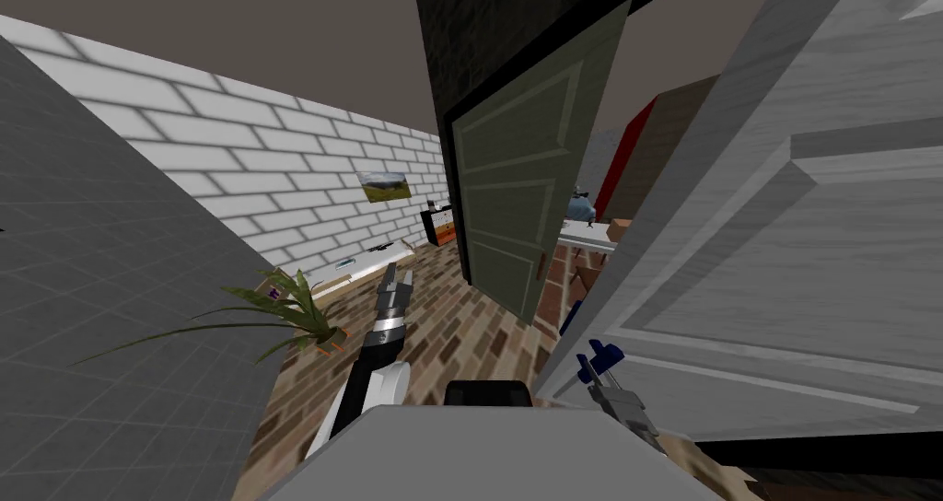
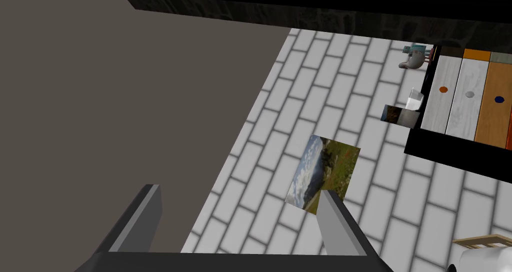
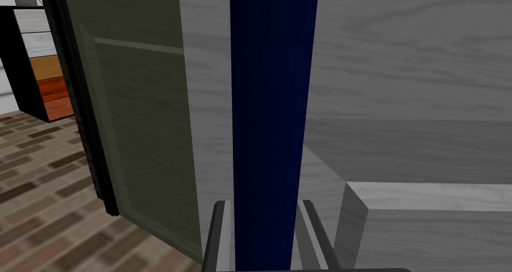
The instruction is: Pull the door open
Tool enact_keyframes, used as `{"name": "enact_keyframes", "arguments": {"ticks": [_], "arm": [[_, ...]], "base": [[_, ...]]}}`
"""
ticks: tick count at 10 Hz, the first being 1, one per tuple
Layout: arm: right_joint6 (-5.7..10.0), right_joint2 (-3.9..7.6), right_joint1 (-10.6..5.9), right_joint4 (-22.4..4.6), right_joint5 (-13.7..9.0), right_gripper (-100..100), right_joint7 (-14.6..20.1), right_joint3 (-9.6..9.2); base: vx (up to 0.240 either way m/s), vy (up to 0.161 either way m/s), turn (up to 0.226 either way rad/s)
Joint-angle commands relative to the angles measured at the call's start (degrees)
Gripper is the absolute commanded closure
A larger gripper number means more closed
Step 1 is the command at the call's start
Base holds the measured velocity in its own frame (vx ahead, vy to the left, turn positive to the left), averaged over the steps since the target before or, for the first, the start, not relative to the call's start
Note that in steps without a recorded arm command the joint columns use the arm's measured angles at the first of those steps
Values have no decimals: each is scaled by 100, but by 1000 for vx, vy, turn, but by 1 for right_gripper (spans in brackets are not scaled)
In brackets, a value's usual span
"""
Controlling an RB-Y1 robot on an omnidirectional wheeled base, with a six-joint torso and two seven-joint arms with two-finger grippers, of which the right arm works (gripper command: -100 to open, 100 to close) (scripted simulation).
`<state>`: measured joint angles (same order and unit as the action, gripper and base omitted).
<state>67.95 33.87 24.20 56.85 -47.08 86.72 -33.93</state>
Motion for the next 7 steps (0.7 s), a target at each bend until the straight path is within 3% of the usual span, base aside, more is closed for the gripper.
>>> {"name": "enact_keyframes", "arguments": {"ticks": [1, 3, 4, 7], "arm": [[116, 73, 1, -45, 49, 100, 104, -81], [220, 152, -18, -118, 103, 100, 213, -171], [133, 108, 2, -96, 94, 100, 162, -171], [247, 182, -84, -274, 199, 100, 352, -262]], "base": [[-256, -30, 123], [-238, -43, 123], [-105, -7, 19], [-220, -23, 156]]}}
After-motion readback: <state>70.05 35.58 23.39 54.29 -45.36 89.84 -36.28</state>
